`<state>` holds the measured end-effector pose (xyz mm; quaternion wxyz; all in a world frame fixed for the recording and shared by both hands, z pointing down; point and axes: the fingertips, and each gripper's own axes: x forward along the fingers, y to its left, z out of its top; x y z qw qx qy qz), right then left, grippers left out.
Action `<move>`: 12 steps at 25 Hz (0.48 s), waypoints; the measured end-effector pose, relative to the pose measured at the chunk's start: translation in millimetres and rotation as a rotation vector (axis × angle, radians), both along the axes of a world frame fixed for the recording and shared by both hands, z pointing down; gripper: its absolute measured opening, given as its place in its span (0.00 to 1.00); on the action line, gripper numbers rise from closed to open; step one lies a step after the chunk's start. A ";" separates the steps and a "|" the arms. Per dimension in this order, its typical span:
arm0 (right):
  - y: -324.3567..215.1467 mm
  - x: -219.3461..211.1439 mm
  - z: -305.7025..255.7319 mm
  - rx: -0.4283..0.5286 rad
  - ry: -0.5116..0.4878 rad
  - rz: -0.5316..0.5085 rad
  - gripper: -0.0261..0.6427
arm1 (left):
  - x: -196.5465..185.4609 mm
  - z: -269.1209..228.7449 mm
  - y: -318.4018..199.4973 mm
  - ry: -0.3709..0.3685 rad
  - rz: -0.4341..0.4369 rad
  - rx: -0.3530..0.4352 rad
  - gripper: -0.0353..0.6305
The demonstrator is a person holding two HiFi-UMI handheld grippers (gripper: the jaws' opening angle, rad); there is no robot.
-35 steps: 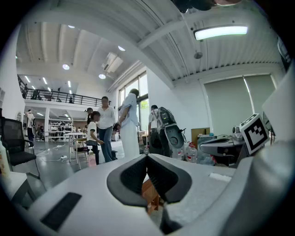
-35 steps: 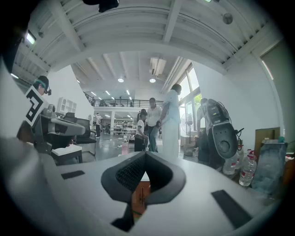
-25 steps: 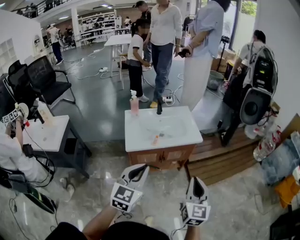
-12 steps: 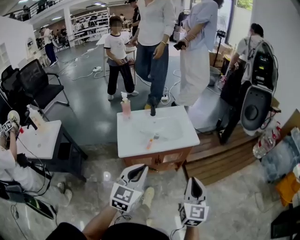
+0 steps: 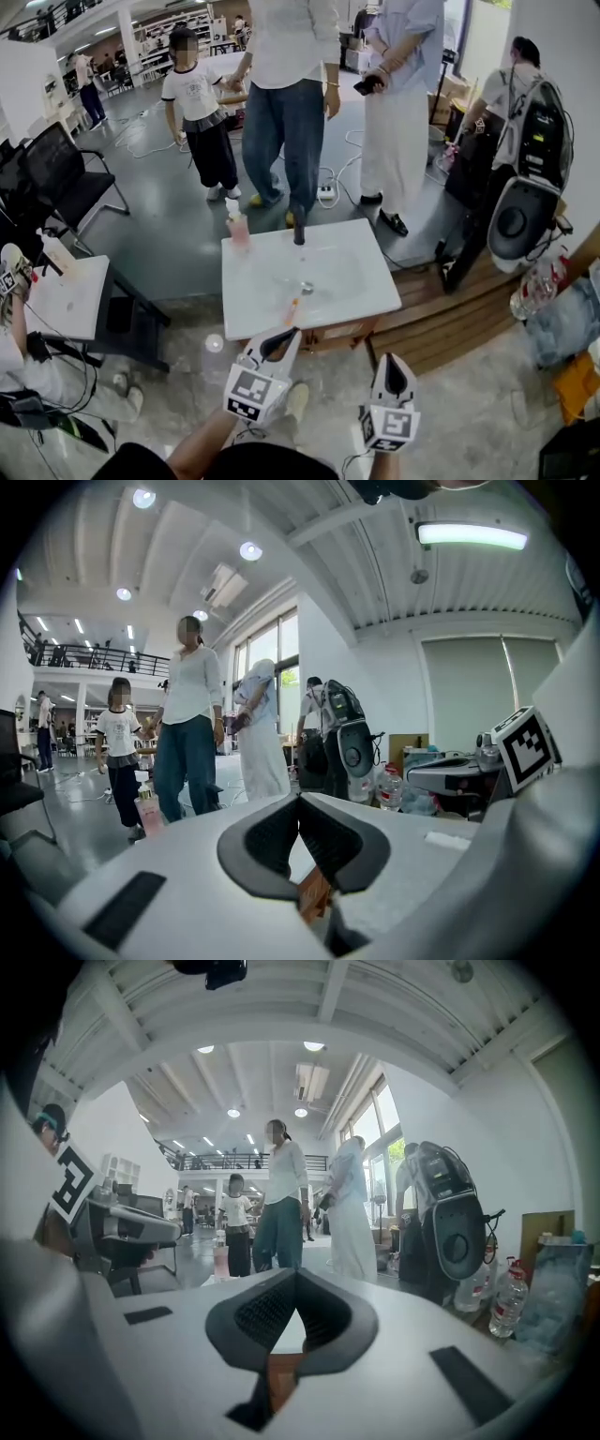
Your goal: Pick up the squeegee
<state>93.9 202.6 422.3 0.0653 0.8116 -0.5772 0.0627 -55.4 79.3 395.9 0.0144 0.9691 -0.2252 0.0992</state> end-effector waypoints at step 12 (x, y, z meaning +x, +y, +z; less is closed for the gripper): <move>-111.7 51.0 1.4 -0.006 -0.021 -0.009 0.04 | 54.9 9.1 -108.5 -0.019 -0.003 -0.043 0.06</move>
